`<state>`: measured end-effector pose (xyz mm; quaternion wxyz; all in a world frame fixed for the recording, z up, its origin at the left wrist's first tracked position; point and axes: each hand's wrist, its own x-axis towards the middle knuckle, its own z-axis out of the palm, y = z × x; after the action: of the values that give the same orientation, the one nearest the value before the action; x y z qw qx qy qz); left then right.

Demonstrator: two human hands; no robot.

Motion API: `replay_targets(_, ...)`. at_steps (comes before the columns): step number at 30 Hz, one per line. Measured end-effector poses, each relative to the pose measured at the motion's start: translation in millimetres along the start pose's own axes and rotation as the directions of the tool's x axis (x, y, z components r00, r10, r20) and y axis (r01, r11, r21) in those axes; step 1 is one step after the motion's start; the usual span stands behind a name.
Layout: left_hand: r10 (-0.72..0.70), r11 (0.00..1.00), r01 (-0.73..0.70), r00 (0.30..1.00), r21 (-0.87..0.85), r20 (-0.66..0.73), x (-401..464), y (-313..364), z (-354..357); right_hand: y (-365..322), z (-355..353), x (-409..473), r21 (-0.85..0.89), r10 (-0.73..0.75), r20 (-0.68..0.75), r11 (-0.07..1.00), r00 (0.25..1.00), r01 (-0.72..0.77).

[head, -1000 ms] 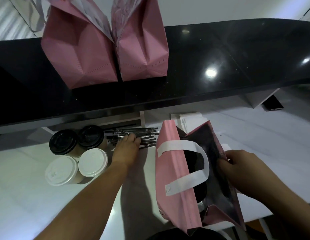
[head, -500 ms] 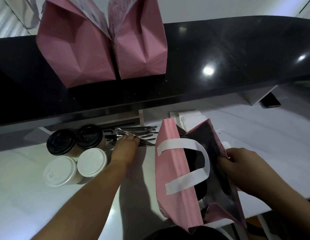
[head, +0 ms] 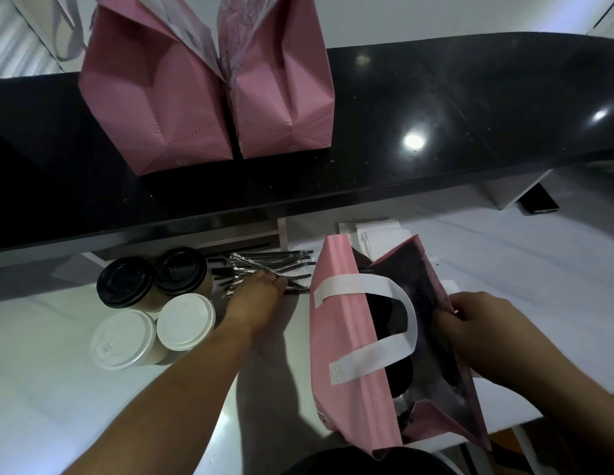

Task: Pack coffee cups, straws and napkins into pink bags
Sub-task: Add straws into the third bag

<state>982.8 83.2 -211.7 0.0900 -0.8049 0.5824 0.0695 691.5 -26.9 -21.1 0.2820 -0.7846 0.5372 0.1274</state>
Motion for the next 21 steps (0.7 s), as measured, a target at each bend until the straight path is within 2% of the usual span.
replay_targets(4, 0.021, 0.998, -0.022, 1.000, 0.055, 0.018, -0.2, 1.2, 1.0, 0.5, -0.7, 0.3, -0.002, -0.003, 0.015, 1.000, 1.000, 0.003)
replay_targets(14, 0.002, 0.998, -0.009, 0.993, 0.056, 0.120, 4.1, 3.5, -1.4, 3.0, 0.4, 1.3, 0.004, -0.011, -0.006, 1.000, 1.000, 0.011)
replay_targets(21, 0.025, 0.987, -0.048, 0.988, 0.151, 0.150, 6.0, 9.3, -0.6, 4.9, 1.1, 1.6, -0.015, -0.012, -0.008, 1.000, 1.000, 0.012)
